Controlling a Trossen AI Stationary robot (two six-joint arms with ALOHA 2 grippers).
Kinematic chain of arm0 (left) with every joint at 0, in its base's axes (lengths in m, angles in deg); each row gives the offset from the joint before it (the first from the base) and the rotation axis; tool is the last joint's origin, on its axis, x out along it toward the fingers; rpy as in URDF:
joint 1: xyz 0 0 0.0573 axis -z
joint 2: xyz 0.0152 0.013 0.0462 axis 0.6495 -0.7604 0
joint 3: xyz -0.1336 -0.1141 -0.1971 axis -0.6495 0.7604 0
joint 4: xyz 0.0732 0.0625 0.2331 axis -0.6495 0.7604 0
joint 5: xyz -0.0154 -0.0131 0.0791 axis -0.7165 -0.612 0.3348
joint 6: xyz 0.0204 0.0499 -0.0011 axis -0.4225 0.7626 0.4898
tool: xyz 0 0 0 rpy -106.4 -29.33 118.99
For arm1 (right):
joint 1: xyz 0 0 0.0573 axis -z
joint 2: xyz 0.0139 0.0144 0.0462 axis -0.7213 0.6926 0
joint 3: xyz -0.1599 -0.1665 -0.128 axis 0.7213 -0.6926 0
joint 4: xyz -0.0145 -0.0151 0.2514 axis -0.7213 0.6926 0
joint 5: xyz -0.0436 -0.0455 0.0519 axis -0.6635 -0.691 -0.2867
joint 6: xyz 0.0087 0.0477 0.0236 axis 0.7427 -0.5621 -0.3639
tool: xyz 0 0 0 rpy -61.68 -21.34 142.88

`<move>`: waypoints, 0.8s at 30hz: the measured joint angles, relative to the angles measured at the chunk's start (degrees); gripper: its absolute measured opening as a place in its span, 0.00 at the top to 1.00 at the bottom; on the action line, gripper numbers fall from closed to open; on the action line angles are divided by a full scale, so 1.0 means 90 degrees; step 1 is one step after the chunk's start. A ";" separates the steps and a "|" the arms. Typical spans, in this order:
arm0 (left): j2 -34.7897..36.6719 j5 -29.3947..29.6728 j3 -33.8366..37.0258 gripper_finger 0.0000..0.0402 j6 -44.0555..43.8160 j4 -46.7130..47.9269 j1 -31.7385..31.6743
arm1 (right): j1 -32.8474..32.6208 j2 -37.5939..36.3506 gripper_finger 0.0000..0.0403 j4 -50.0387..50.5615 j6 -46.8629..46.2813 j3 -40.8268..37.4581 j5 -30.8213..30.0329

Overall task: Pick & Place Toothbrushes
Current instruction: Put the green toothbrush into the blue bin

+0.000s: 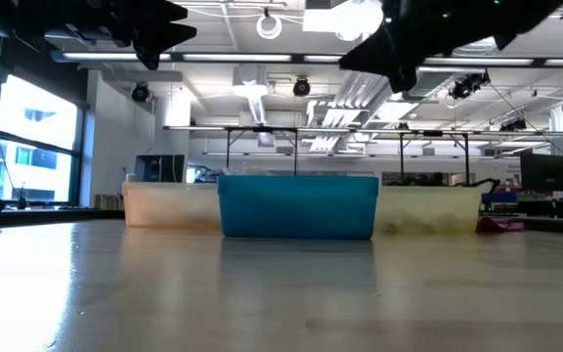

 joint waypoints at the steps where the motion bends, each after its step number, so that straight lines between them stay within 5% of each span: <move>1: 0.0000 0.0000 0.0000 0.54 0.0000 0.0000 0.0000 | 0.0000 -0.0142 0.99 -0.0410 0.0002 -0.0233 0.0192; 7: 0.0000 0.0000 0.0000 0.54 -0.0002 0.0000 0.0002 | -0.0002 -0.0984 0.99 -0.1922 0.0001 -0.1225 0.0819; 24: 0.0000 -0.0020 0.0000 0.54 -0.0941 0.0397 0.0002 | -0.0002 -0.2076 0.99 -0.1758 0.0216 -0.2083 0.0885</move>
